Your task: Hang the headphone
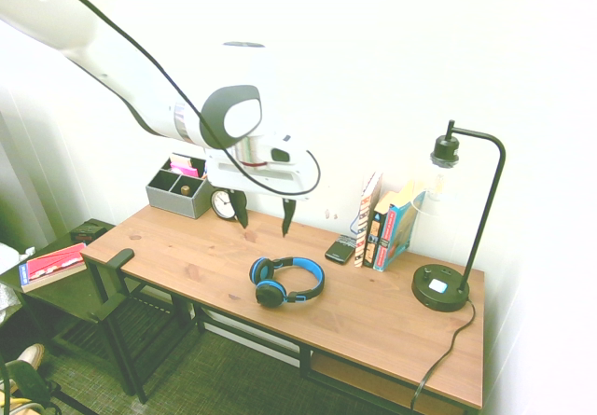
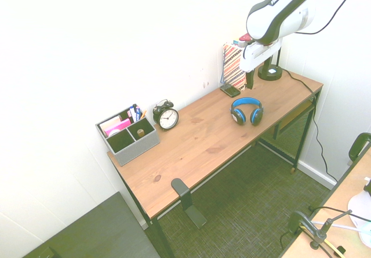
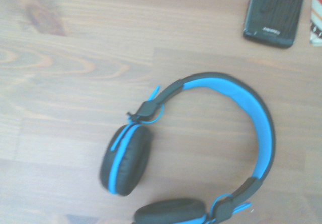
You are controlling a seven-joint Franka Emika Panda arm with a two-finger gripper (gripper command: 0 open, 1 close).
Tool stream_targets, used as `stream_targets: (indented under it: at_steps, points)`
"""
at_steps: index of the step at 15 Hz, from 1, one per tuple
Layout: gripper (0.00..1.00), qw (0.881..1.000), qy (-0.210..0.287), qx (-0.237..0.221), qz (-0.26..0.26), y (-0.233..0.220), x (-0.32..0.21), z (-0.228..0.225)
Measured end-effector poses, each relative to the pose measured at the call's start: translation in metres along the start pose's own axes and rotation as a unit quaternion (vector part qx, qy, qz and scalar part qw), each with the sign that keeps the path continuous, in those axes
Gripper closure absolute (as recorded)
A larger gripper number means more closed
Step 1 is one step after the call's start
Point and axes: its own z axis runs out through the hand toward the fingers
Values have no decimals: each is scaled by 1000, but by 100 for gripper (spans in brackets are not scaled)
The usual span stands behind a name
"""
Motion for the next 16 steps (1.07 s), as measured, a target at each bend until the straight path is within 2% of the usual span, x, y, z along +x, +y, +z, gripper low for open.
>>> stream_targets:
  at_steps: [4, 7, 8, 16]
  points:
    - [0, 1000, 2, -2, -5, 25, 24, 47]
    - [0, 1000, 1, -4, -2, 22, 39, 82]
    - [100, 1000, -1, -5, -1, 20, 45, 91]
    - [100, 1000, -15, -9, -4, 8, 73, 140]
